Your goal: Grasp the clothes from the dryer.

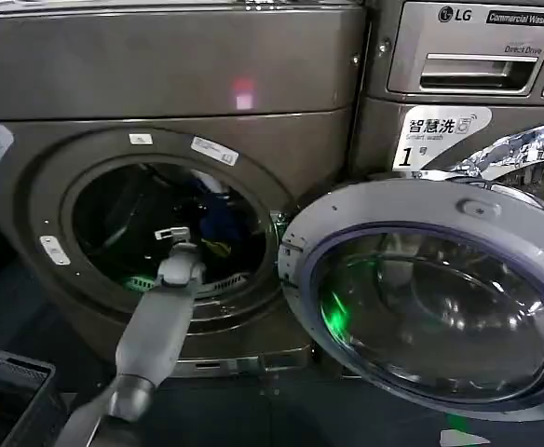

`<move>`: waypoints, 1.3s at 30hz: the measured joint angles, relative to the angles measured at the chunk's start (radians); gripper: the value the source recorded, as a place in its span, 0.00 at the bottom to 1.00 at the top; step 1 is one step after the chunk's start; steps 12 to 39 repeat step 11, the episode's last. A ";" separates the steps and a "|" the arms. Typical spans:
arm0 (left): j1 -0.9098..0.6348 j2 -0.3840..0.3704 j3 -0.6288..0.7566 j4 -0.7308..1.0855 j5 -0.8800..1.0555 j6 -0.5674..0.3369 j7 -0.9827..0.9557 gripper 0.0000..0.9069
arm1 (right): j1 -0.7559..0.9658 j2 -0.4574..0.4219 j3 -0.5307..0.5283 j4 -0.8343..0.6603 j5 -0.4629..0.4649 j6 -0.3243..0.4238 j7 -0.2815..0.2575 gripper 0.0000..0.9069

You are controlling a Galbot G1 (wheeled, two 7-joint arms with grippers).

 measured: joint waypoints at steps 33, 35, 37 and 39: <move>0.006 -0.005 -0.002 -0.003 0.015 -0.004 0.002 0.00 | 0.000 0.003 0.003 0.000 -0.001 0.004 -0.010 1.00; 0.006 -0.005 -0.002 -0.003 0.015 -0.004 0.002 0.00 | 0.000 0.003 0.003 0.000 -0.001 0.004 -0.010 1.00; 0.006 -0.005 -0.002 -0.003 0.015 -0.004 0.002 0.00 | 0.000 0.003 0.003 0.000 -0.001 0.004 -0.010 1.00; 0.006 -0.005 -0.002 -0.003 0.015 -0.004 0.002 0.00 | 0.000 0.003 0.003 0.000 -0.001 0.004 -0.010 1.00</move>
